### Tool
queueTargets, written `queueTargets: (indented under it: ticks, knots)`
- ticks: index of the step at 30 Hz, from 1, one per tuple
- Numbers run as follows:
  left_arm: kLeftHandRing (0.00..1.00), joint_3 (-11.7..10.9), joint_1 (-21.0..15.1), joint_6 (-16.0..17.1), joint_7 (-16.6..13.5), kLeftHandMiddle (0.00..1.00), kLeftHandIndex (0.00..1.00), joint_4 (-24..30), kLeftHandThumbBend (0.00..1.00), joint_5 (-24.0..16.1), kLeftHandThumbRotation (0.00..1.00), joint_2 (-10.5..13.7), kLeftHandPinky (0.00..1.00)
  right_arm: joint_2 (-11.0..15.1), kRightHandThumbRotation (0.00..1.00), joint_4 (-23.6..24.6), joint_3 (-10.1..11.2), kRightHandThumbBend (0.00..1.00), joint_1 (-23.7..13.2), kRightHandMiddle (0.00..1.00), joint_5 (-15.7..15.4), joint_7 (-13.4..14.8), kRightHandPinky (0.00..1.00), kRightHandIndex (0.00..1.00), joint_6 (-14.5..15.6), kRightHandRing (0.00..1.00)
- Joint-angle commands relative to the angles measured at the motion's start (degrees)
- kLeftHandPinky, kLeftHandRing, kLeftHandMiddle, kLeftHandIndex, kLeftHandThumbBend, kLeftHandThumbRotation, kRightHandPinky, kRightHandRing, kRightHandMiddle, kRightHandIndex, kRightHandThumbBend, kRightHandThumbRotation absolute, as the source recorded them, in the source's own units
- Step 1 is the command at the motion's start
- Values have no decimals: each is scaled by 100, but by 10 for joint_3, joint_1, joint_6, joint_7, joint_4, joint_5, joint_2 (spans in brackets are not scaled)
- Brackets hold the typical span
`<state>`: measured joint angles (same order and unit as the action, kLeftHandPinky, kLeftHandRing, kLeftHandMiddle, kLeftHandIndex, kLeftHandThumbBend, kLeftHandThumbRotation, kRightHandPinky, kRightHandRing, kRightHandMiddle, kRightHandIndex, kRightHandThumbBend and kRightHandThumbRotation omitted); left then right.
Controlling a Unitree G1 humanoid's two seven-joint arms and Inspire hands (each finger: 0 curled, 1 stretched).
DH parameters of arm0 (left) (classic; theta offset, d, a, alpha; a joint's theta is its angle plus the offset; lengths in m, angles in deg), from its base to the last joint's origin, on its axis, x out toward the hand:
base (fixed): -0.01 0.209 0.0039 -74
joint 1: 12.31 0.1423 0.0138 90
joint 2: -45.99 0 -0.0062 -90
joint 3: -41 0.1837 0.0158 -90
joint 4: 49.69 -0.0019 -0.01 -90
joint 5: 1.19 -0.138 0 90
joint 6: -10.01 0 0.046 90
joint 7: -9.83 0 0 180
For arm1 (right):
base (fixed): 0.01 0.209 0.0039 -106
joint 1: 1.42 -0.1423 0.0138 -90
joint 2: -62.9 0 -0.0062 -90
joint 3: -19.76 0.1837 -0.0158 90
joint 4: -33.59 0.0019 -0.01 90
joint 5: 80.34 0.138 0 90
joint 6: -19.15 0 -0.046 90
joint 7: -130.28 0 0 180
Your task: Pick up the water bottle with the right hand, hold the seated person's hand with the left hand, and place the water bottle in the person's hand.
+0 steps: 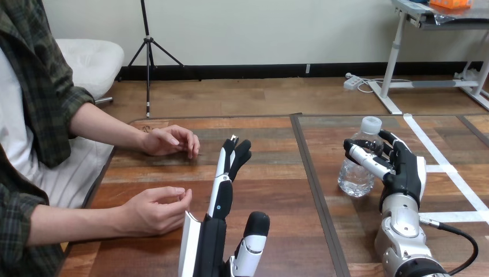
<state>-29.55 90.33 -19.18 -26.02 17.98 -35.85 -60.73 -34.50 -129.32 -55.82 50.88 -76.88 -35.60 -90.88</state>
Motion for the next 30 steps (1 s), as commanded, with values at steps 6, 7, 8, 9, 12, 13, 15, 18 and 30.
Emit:
queueTargets:
  ticks: [6,7,8,9,12,13,15,18,30]
  knots:
    - [91,0,18,-7,1,94,99,22,50,-1,100,-19,92,0,0,-4,-2,70,-59,77,-6,15,73,76,2,75]
    - [91,1,18,-5,3,94,99,21,50,3,100,-19,92,-1,0,-4,-2,70,-59,76,-6,16,73,76,2,75]
    - [92,2,18,-4,5,94,99,20,50,7,100,-18,92,-1,0,-4,-1,70,-59,76,-6,16,72,75,2,74]
    - [92,3,17,-3,6,94,99,19,50,9,100,-18,92,-1,0,-4,-1,70,-59,74,-5,16,71,74,2,73]
    - [92,1,17,-1,2,94,99,19,50,1,100,-18,93,-1,0,-4,-2,70,-59,73,-6,18,70,72,3,71]
    - [92,0,17,-2,1,94,99,19,50,0,100,-18,93,-1,0,-4,-2,71,-59,73,-6,18,70,72,4,71]
    - [91,-1,18,-4,1,94,99,21,50,-1,100,-19,93,0,0,-4,-2,71,-59,72,-6,18,69,72,5,70]
    - [91,-2,19,-6,-1,93,99,22,50,-2,100,-19,92,1,0,-5,-5,71,-59,72,-8,16,68,72,10,70]
    - [90,-1,22,-8,-5,93,98,25,50,-3,100,-20,91,12,0,-5,-29,73,-52,81,-38,-11,73,81,26,78]
